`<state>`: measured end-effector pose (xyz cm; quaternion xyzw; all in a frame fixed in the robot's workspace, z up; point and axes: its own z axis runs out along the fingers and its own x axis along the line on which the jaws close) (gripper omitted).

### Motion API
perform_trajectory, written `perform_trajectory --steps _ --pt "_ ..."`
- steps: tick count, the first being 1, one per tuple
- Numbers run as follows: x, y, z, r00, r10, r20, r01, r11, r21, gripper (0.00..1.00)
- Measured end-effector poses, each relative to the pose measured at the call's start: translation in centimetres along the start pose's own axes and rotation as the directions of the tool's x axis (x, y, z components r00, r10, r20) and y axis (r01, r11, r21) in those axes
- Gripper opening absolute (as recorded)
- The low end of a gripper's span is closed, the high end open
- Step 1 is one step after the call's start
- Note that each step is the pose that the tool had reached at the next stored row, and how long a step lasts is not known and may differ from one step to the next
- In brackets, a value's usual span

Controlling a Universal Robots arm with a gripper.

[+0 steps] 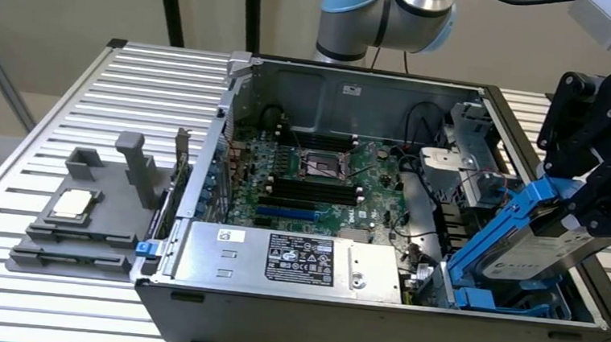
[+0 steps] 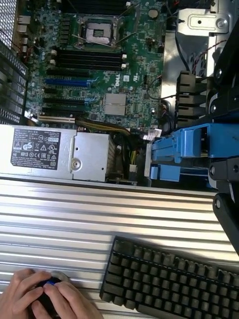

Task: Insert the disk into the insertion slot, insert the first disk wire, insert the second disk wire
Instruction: 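Insert the disk into the insertion slot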

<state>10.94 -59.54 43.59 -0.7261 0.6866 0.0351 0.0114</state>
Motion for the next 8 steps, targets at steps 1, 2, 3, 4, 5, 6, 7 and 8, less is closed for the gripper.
perform_trajectory --steps 1,2,3,4,5,6,7,8 --pt "0.01 0.00 0.07 1.0000 0.000 0.0001 0.000 1.0000 0.0006 0.33" --pt "0.01 -0.01 0.13 1.0000 0.000 0.0000 0.000 1.0000 0.0012 0.33" --pt "0.02 0.00 0.17 1.0000 0.000 -0.0004 0.000 1.0000 0.0018 0.33" --pt "0.02 0.00 0.22 1.0000 0.000 -0.0006 0.000 1.0000 0.0022 0.33" --pt "0.03 0.00 0.29 1.0000 0.000 -0.0007 0.000 1.0000 0.0025 0.33" --pt "0.04 0.00 0.36 1.0000 0.000 -0.0007 0.000 1.0000 0.0026 0.33" --pt "0.05 0.01 0.46 1.0000 0.000 -0.0004 0.000 1.0000 0.0026 0.33" --pt "0.07 0.01 0.57 1.0000 0.000 0.0001 0.000 1.0000 0.0027 0.33"
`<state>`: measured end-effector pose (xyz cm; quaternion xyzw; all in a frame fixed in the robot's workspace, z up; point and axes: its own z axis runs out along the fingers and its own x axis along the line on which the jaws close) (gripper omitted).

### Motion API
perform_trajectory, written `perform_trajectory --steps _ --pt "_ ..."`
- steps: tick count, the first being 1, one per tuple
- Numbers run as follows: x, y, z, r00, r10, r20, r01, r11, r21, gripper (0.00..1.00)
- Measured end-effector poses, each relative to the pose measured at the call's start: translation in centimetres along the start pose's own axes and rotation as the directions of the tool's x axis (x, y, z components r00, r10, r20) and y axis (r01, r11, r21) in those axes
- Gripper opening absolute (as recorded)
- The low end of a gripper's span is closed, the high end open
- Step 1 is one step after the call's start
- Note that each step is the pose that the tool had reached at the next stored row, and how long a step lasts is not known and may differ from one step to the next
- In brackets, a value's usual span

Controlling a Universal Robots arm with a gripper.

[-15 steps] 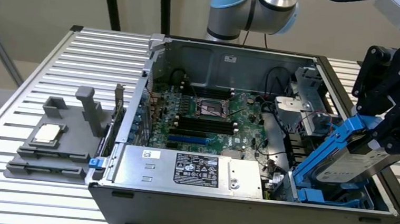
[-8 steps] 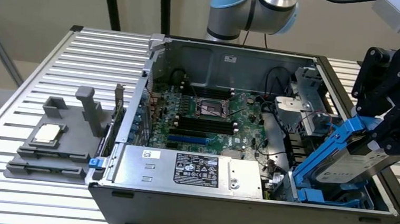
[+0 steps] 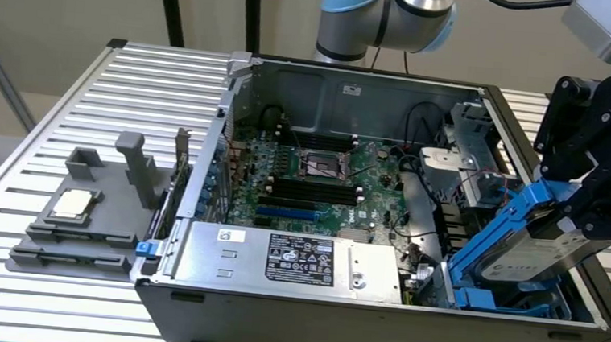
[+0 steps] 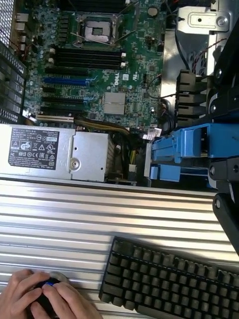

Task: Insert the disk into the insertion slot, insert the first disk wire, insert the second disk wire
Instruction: 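Insert the disk into the insertion slot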

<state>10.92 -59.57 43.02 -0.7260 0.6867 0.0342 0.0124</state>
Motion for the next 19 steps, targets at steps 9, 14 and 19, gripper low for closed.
perform_trajectory --steps 9,14,19 --pt "0.2 -0.04 -0.31 1.0000 -0.001 0.0031 0.001 1.0000 0.0008 0.33" --pt "0.3 0.02 -0.84 1.0000 0.000 0.0014 0.000 1.0000 0.0003 0.33" --pt "0.7 0.05 -0.84 1.0000 0.000 0.0015 0.000 1.0000 0.0003 0.33"
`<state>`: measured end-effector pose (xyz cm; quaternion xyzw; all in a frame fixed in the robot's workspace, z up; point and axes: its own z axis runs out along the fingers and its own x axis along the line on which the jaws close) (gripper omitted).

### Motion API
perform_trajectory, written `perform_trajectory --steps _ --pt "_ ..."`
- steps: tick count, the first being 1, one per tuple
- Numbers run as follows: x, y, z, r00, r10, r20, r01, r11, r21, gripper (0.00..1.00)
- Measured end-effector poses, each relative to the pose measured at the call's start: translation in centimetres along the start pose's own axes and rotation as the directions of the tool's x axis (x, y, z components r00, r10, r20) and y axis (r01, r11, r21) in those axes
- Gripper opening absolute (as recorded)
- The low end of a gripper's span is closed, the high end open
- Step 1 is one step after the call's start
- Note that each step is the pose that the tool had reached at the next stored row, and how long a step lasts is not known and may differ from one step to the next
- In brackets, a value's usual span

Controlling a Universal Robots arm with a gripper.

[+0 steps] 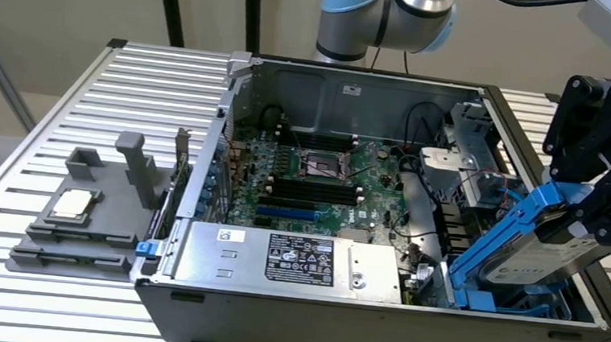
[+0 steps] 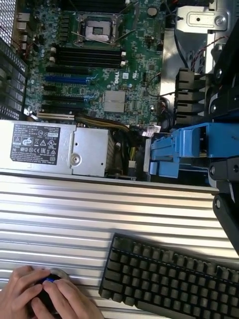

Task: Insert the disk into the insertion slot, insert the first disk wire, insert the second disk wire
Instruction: 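Insert the disk into the insertion slot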

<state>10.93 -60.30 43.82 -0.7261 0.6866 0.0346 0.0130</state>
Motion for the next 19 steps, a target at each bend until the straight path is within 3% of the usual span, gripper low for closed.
perform_trajectory --steps 14,19 --pt "0.07 0.02 0.73 1.0000 -0.002 0.0013 0.002 1.0000 -0.0001 0.33" --pt "0.08 0.02 0.85 1.0000 -0.004 0.0071 0.004 1.0000 0.0001 0.33"
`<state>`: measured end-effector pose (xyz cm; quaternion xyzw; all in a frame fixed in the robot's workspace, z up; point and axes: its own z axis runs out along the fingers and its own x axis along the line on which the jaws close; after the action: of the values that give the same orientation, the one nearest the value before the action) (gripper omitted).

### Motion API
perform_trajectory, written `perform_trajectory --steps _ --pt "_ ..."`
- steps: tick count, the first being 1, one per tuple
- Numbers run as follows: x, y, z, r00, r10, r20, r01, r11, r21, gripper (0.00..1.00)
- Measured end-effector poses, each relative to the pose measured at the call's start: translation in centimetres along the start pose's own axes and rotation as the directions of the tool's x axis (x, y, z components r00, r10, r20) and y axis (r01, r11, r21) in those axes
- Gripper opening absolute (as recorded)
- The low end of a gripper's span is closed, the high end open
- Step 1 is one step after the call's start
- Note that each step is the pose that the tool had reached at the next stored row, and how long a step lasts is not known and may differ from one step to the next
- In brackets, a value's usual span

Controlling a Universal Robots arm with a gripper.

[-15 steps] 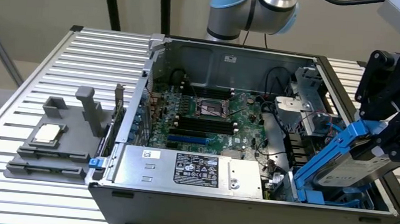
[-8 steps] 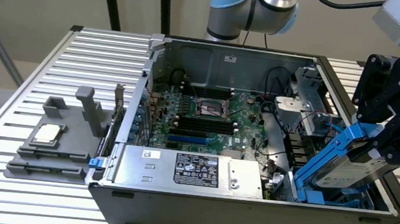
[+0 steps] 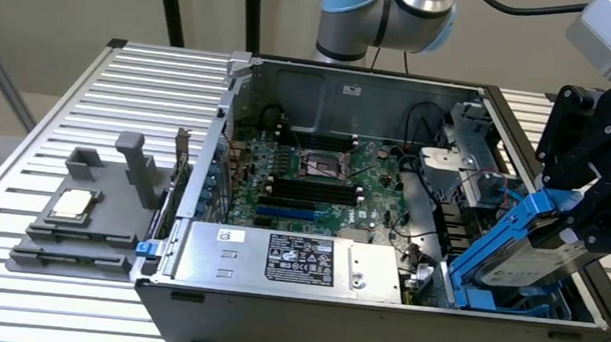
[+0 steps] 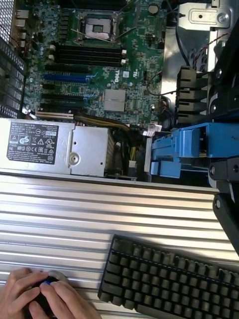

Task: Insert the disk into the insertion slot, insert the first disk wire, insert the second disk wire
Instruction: 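Insert the disk into the insertion slot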

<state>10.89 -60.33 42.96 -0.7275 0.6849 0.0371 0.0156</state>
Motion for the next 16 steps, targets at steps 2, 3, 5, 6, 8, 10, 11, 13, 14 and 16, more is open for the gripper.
perform_trajectory --steps 2,3,5,6,8,10,11,13,14,16 --pt "0.00 0.00 0.04 1.0000 -0.001 0.0040 0.001 1.0000 0.0002 0.33" --pt "-0.01 0.00 0.06 1.0000 -0.002 0.0060 0.002 1.0000 0.0003 0.33" --pt "-0.01 0.00 0.09 0.9999 -0.003 0.0107 0.003 1.0000 0.0004 0.33" --pt "-0.01 -0.01 0.10 0.9999 -0.004 0.0130 0.004 1.0000 0.0005 0.33" --pt "-0.02 -0.01 0.15 0.9998 -0.006 0.0175 0.006 1.0000 0.0009 0.33" --pt "-0.04 -0.02 0.21 0.9998 -0.008 0.0204 0.008 1.0000 0.0015 0.33" --pt "-0.04 -0.01 0.25 0.9997 -0.009 0.0219 0.008 1.0000 0.0018 0.33" --pt "-0.05 -0.02 0.34 0.9996 -0.010 0.0245 0.010 0.9999 0.0026 0.33" --pt "-0.05 -0.02 0.39 0.9996 -0.011 0.0262 0.011 0.9999 0.0029 0.33" --pt "-0.05 -0.03 0.49 0.9994 -0.013 0.0306 0.013 0.9999 0.0037 0.33"
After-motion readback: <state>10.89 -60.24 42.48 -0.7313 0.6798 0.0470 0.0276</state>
